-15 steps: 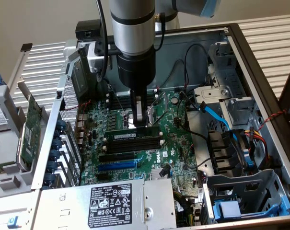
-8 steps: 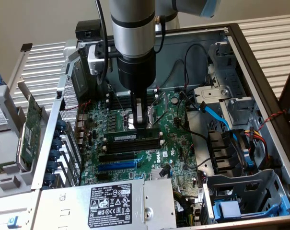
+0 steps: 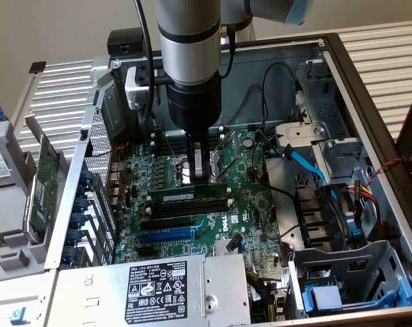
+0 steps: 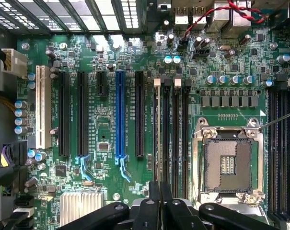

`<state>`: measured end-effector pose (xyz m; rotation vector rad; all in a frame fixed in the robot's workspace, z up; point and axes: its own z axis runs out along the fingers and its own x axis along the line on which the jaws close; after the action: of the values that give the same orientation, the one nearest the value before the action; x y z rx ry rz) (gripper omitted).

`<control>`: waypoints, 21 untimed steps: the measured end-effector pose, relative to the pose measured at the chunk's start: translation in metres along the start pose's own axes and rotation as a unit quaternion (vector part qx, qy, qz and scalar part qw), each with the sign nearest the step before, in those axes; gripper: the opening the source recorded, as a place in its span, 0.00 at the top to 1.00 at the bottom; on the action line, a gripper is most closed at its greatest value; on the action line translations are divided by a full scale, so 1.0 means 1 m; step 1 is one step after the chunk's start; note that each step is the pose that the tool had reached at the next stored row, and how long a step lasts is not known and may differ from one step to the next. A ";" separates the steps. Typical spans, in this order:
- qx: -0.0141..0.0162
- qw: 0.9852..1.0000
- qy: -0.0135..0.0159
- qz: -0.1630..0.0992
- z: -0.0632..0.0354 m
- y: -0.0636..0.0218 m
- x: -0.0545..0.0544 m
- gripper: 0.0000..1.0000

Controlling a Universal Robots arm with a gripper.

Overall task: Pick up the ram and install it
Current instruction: 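Insert the ram into the slot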

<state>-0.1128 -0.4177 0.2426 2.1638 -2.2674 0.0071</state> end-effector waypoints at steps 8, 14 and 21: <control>0.001 1.000 0.000 0.000 0.0015 0.0007 0.000 0.87; 0.005 1.000 0.000 0.000 0.0019 0.0024 0.000 0.87; 0.005 1.000 0.000 0.000 0.0025 0.0026 0.000 0.87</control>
<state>-0.1154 -0.4179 0.2400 2.1686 -2.2726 0.0176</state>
